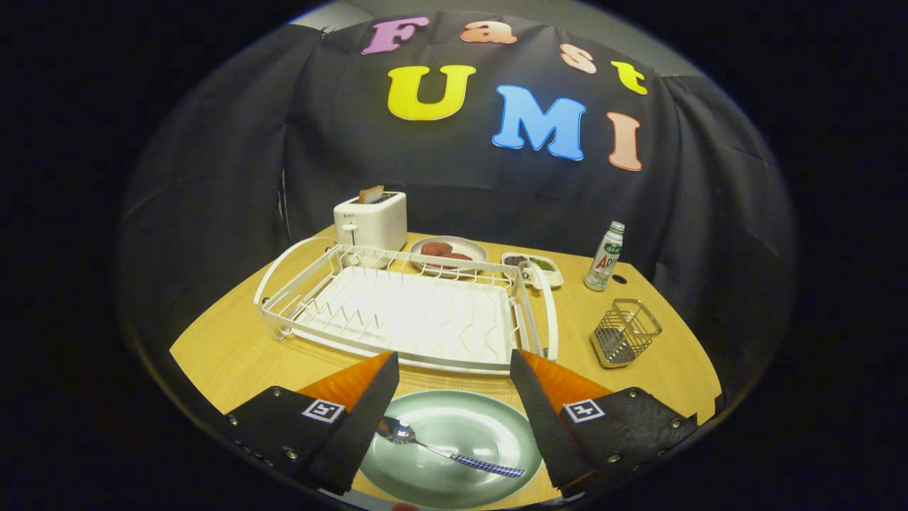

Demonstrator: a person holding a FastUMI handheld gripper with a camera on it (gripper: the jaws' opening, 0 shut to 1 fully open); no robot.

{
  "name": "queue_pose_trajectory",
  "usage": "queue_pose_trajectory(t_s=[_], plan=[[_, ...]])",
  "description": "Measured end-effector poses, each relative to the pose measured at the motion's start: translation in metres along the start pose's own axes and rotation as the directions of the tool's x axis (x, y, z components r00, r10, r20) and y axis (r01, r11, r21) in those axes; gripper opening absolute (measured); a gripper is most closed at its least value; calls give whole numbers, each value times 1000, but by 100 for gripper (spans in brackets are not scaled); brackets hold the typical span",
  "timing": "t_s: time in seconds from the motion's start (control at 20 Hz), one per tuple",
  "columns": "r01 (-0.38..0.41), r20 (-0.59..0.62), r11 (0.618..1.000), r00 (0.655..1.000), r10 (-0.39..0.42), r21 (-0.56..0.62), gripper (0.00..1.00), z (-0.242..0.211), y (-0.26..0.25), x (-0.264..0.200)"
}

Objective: Take the plate from the dish rack, then take the spoon from the basket and place it into the plate.

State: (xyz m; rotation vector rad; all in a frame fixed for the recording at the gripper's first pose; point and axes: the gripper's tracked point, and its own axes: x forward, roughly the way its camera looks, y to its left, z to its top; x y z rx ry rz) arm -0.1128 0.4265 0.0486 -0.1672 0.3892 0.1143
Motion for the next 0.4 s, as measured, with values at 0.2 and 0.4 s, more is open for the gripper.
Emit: queue_pose_trajectory(t_s=[0.2, 0.4], plan=[[19, 89, 1000, 996, -21, 20, 96, 38, -16, -4], [52, 201, 998, 978, -60, 46, 96, 93, -42, -17]])
